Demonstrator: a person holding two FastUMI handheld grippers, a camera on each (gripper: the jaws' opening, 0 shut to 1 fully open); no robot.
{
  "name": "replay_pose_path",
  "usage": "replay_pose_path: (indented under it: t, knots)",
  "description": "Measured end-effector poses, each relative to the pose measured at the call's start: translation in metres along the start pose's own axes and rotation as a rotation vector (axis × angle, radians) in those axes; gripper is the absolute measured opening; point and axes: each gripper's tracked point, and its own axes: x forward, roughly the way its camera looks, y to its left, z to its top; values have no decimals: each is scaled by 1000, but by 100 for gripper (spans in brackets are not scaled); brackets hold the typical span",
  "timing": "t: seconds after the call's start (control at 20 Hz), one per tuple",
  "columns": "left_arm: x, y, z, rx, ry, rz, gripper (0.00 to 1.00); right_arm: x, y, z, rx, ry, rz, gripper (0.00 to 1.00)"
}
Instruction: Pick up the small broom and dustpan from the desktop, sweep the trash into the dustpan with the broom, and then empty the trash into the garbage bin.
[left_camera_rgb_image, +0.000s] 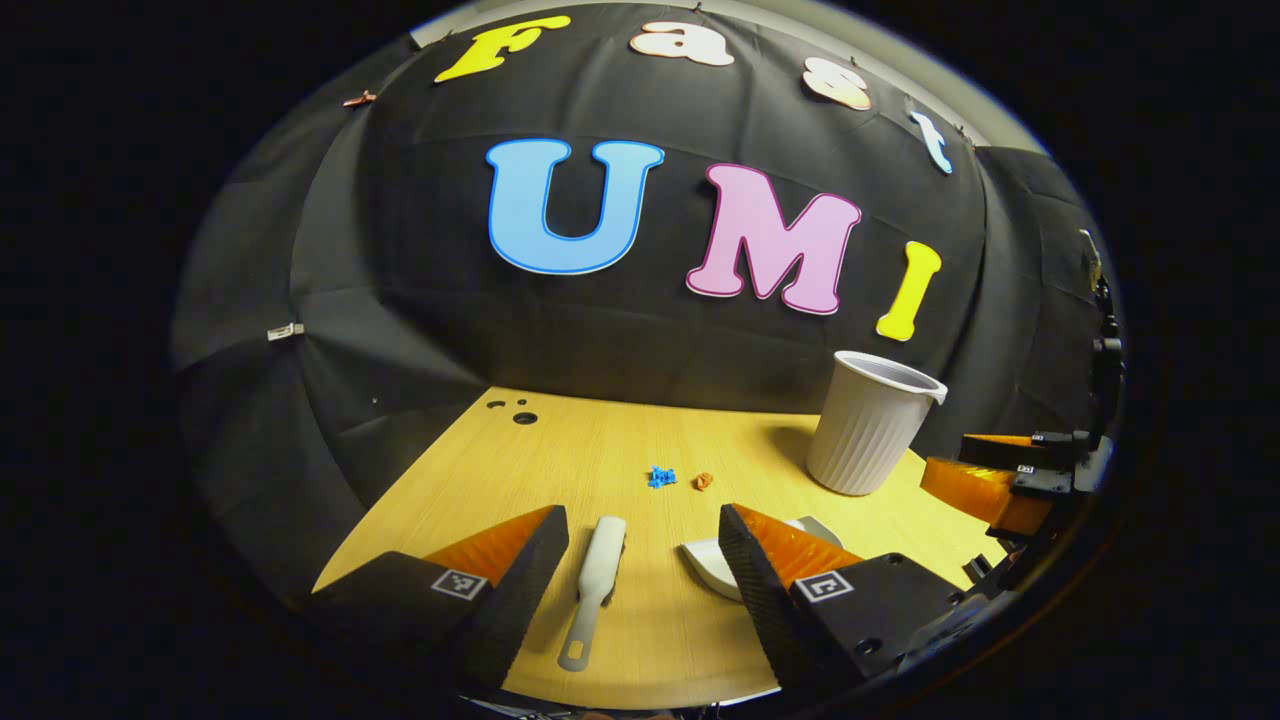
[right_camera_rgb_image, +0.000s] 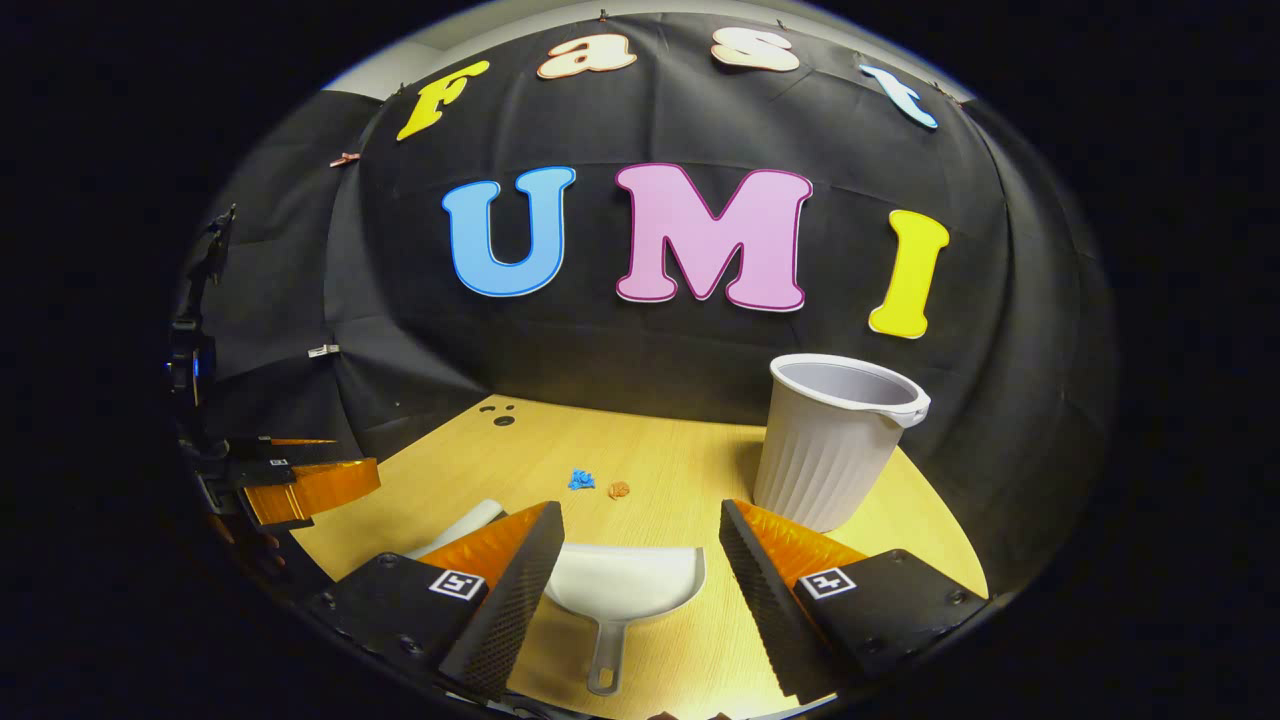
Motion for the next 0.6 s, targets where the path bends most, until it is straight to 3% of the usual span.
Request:
replay_pose_path:
  t: [0.6]
  knots:
    - [28,16,-44,39,144,12,96,7,-5,-22,6,60,6,98]
